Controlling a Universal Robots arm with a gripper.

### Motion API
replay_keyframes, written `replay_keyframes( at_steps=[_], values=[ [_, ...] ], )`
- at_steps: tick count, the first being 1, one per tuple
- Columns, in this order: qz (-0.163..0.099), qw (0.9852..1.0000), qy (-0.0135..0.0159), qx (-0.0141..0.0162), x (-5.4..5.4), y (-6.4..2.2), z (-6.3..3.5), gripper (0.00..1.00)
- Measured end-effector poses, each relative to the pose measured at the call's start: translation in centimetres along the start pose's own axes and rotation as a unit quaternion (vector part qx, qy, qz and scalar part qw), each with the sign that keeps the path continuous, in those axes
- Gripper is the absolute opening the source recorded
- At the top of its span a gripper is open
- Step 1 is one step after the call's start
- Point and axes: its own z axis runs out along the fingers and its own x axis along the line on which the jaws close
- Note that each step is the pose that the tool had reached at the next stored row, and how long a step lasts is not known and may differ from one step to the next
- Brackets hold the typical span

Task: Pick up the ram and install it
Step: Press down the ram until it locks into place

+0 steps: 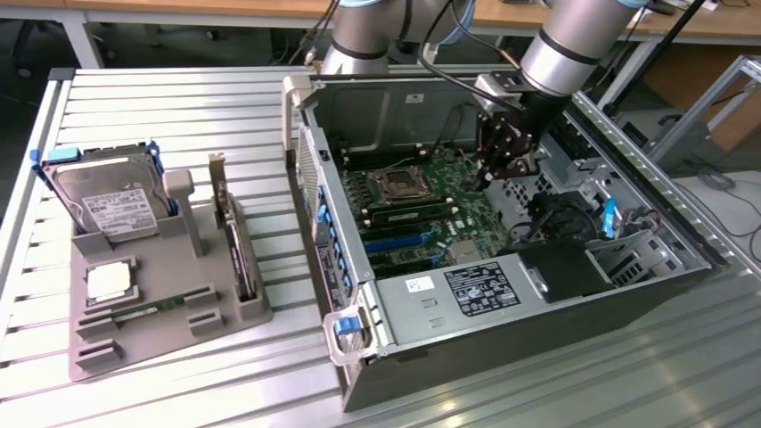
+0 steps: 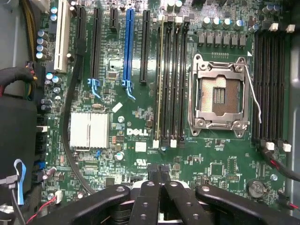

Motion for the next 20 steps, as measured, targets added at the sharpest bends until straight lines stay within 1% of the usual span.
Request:
replay_keyframes(
  at_steps=[2,5,7,8,11,16,20],
  values=[
    [0.0,1.0,0.0,0.0,0.0,1.01,0.33,0.11],
    [0.0,1.0,-0.0001,0.0,-0.1,1.44,0.97,0.11],
    [0.0,1.0,0.0,0.0,-0.1,2.07,1.45,0.11],
    [0.0,1.0,0.0,0.0,-0.1,2.57,1.7,0.11],
    [0.0,1.0,-0.0001,0.0,-0.1,3.16,2.07,0.11],
    [0.0,1.0,-0.0001,0.0,-0.1,3.18,2.7,0.11],
    [0.0,1.0,0.0,0.0,-0.1,3.11,3.46,0.11]
  ],
)
